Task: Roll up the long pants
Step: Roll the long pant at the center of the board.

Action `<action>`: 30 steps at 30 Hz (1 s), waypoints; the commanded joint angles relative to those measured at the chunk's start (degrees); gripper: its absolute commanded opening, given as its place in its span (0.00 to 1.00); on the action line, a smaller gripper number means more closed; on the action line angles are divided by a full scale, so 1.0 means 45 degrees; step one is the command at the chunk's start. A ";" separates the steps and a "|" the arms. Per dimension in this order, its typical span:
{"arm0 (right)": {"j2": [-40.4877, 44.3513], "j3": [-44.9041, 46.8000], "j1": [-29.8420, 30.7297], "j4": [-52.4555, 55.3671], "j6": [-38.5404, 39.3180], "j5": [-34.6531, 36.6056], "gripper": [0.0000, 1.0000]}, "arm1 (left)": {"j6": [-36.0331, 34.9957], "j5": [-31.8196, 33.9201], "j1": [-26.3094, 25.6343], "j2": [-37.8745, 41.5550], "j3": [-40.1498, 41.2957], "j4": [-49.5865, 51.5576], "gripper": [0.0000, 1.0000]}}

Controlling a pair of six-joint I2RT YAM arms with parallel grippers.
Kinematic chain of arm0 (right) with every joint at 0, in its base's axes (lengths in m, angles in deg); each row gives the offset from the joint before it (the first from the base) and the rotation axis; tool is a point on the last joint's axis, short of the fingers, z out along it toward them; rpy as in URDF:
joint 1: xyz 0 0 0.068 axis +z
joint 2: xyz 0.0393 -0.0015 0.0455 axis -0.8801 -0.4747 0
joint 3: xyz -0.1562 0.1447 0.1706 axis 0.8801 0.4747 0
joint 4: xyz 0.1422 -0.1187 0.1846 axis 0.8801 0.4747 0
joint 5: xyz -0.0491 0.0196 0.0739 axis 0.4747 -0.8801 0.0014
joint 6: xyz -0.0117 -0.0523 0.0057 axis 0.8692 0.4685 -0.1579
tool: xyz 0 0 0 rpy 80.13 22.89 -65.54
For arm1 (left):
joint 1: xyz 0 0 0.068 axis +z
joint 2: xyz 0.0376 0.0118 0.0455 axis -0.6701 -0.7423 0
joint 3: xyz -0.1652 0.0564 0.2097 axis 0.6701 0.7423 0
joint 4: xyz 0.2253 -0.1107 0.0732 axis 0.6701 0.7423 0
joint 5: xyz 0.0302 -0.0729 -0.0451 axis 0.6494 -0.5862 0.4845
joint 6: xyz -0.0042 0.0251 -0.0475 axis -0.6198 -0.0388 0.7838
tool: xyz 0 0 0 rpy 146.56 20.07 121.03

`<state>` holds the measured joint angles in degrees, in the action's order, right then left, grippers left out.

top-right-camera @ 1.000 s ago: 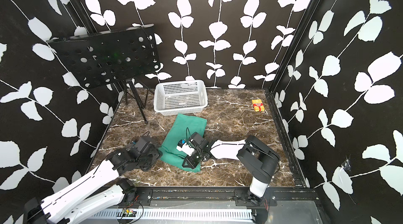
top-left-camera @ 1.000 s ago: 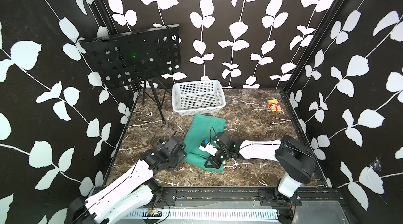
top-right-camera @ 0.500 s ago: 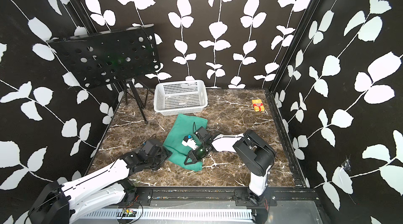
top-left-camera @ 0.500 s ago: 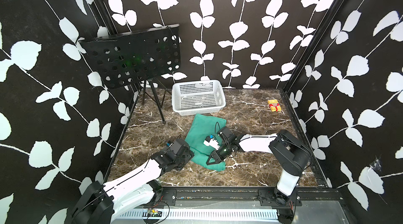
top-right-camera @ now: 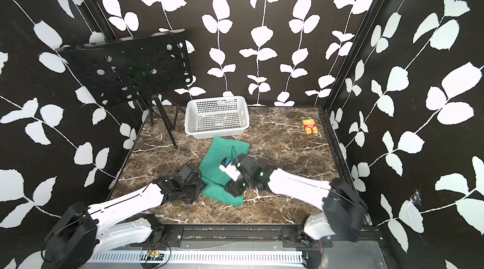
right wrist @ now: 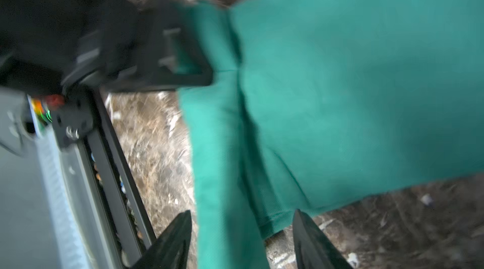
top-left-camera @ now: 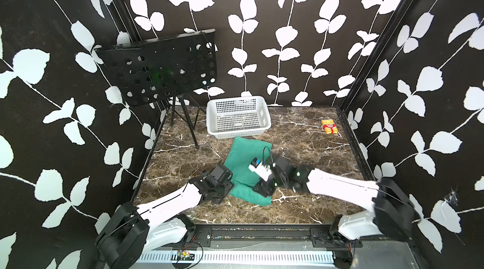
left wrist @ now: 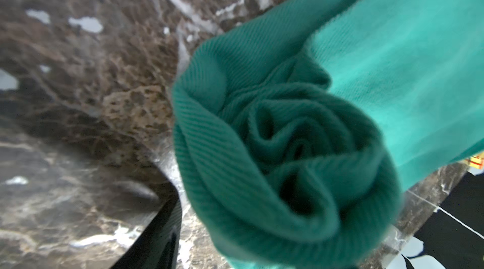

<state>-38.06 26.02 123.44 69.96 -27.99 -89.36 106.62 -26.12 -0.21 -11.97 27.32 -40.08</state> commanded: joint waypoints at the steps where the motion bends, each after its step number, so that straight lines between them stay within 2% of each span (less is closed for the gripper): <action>1: 0.0146 0.1186 0.1699 -0.1125 0.2876 0.4440 0.66 | -0.0005 0.0294 0.0138 -0.0448 -0.0096 0.1301 0.62; 7: -0.1404 0.0846 0.3063 -0.2067 0.4267 0.6208 0.67 | 0.0223 0.0315 0.0138 -0.0566 -0.0192 0.1412 0.62; 14: -0.3648 0.0585 0.3322 -0.3519 0.4480 0.7417 0.63 | 0.0258 0.0313 0.0138 -0.0660 -0.0411 0.1757 0.63; 17: -0.4298 0.0370 0.3322 -0.3449 0.4450 0.7417 0.49 | 0.0317 0.0386 0.0158 -0.0549 -0.0468 0.1929 0.64; 19: -0.4334 0.0246 0.3303 -0.3080 0.4184 0.7265 0.31 | 0.0359 0.0516 0.0158 -0.0202 -0.0653 0.2432 0.65; 21: -0.4111 0.0095 0.3221 -0.2452 0.3816 0.6654 0.21 | 0.0299 0.0998 0.0143 0.0352 -0.1126 0.3401 0.67; 24: -0.3655 -0.0341 0.2720 -0.1182 0.2848 0.4508 0.12 | 0.0506 0.1333 0.0141 0.1411 -0.1448 0.4191 0.72; 27: -0.3359 -0.0521 0.1980 -0.0573 0.2078 0.2285 0.09 | 0.0455 0.1090 0.0138 0.2064 -0.1393 0.3781 0.77; 30: -0.3248 -0.0553 0.1057 -0.0442 0.1480 -0.0293 0.06 | 0.0290 0.0330 0.0138 0.1918 -0.1266 0.3115 0.83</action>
<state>-53.53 24.91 130.78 62.62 -16.12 -76.12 108.26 -22.95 0.16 -2.81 21.96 -26.77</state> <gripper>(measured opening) 0.231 0.819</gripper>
